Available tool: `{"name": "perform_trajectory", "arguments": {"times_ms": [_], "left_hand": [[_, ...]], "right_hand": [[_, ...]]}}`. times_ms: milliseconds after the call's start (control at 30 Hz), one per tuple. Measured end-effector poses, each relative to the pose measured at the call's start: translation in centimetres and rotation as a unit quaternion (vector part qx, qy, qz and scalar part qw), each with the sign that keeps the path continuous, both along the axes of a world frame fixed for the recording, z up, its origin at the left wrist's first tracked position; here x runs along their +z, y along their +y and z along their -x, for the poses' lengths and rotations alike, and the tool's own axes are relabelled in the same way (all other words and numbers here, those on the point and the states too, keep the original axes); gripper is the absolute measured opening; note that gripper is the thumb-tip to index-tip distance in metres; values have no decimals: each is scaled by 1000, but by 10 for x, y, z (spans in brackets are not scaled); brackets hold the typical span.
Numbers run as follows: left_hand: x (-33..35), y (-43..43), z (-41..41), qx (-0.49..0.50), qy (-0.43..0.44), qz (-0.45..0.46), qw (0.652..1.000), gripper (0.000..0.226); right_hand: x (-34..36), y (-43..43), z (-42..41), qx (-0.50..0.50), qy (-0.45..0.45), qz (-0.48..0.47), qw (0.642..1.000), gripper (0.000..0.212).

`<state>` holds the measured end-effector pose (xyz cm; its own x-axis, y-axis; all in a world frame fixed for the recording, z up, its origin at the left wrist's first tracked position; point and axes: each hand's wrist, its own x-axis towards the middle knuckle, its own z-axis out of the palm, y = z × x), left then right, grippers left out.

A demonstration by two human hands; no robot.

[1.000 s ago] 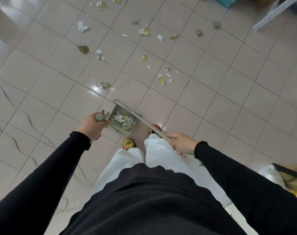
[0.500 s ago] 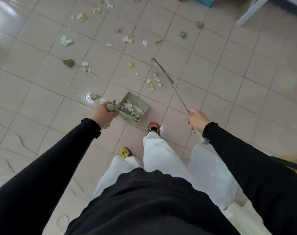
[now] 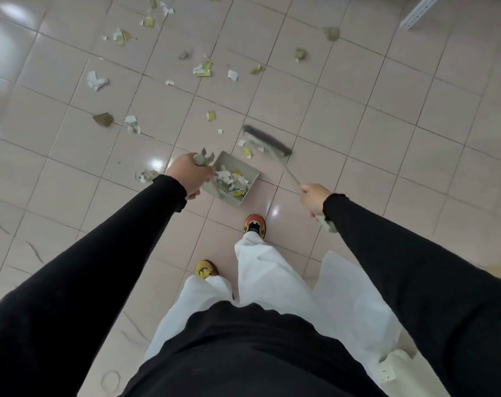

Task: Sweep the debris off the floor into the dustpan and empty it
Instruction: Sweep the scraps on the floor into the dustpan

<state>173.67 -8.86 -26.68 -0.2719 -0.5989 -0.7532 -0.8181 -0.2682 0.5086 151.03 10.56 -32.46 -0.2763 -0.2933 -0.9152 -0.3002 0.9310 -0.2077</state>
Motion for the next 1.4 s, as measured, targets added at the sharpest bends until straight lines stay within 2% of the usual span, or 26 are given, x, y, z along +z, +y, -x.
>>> {"name": "perform_trajectory", "arguments": {"times_ms": [100, 200, 267, 433, 533, 667, 800, 900, 1067, 1233, 1400], "left_hand": [[1, 0, 9, -2, -2, -1, 1000, 5], [2, 2, 11, -4, -7, 0, 1000, 17], [3, 5, 11, 0, -4, -2, 1000, 15], [4, 15, 11, 4, -6, 3, 1000, 6], [5, 19, 11, 7, -8, 6, 1000, 6], [3, 23, 7, 17, -12, 11, 1000, 10], [-1, 27, -5, 22, -19, 12, 1000, 22], [-3, 31, -17, 21, -21, 14, 999, 19], [-2, 35, -56, 52, -13, 26, 998, 5], [4, 38, -121, 99, -6, 27, 995, 27], [20, 42, -195, 139, -4, 36, 990, 14]], "right_hand": [[33, 31, 7, -19, -52, 1, 998, 48], [74, 64, 15, -44, -69, 16, 996, 53], [88, 77, 16, -63, -62, 29, 996, 56], [54, 41, 14, -28, 5, 56, 998, 54], [34, 22, 5, 14, -18, 21, 1000, 54], [55, 49, 4, 42, -63, 7, 997, 50], [88, 90, 7, 19, -69, 18, 997, 56], [89, 93, 2, 3, -55, 31, 998, 57], [81, 60, -5, 12, -39, 48, 998, 54], [76, 28, -31, 9, -50, 59, 997, 56], [67, -4, -84, 28, -65, 77, 995, 57]]}}
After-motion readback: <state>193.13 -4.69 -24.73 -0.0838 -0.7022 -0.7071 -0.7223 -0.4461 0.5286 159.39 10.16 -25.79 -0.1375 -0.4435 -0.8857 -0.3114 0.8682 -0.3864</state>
